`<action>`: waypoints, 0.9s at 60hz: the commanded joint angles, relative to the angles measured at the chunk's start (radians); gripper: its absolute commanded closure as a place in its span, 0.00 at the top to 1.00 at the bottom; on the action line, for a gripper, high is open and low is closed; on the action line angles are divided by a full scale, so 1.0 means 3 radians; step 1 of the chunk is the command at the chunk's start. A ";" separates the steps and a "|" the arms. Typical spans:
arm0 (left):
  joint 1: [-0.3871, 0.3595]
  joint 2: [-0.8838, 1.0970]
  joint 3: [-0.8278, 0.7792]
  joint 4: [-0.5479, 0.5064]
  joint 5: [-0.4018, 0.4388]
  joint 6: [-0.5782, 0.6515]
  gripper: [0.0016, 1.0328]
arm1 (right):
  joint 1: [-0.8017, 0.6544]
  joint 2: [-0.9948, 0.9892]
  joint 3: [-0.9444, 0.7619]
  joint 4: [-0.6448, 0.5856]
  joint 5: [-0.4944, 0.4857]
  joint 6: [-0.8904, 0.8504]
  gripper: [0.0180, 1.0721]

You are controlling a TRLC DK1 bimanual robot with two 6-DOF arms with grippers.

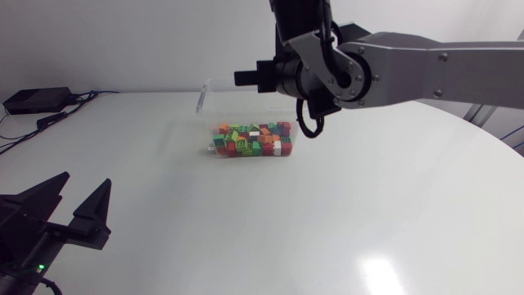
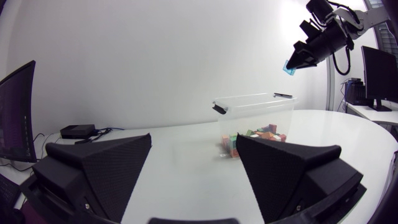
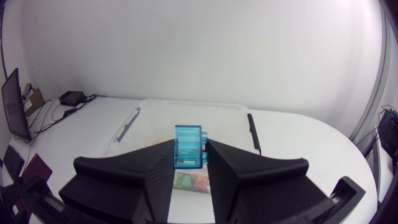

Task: Place the duplo bricks in the container

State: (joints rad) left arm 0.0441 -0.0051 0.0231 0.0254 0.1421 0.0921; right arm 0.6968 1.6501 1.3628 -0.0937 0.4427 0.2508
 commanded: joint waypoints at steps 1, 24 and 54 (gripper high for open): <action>0.0001 -0.0029 -0.0087 0.0038 -0.0024 0.0112 0.92 | -0.0098 0.0227 0.0187 0.0103 -0.0003 -0.0182 0.29; -0.0009 -0.0029 -0.0087 0.0038 -0.0024 0.0317 0.92 | -0.0369 0.1132 0.0831 0.0476 -0.0136 -0.0427 0.30; -0.0045 -0.0029 -0.0087 0.0038 -0.0024 0.0317 0.95 | -0.0497 0.1965 0.1782 0.0195 -0.0121 -0.0468 0.83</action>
State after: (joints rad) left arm 0.0364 -0.0051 0.0227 0.0254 0.1402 0.1631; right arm 0.5625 2.2227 1.8572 -0.0071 0.3969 0.1032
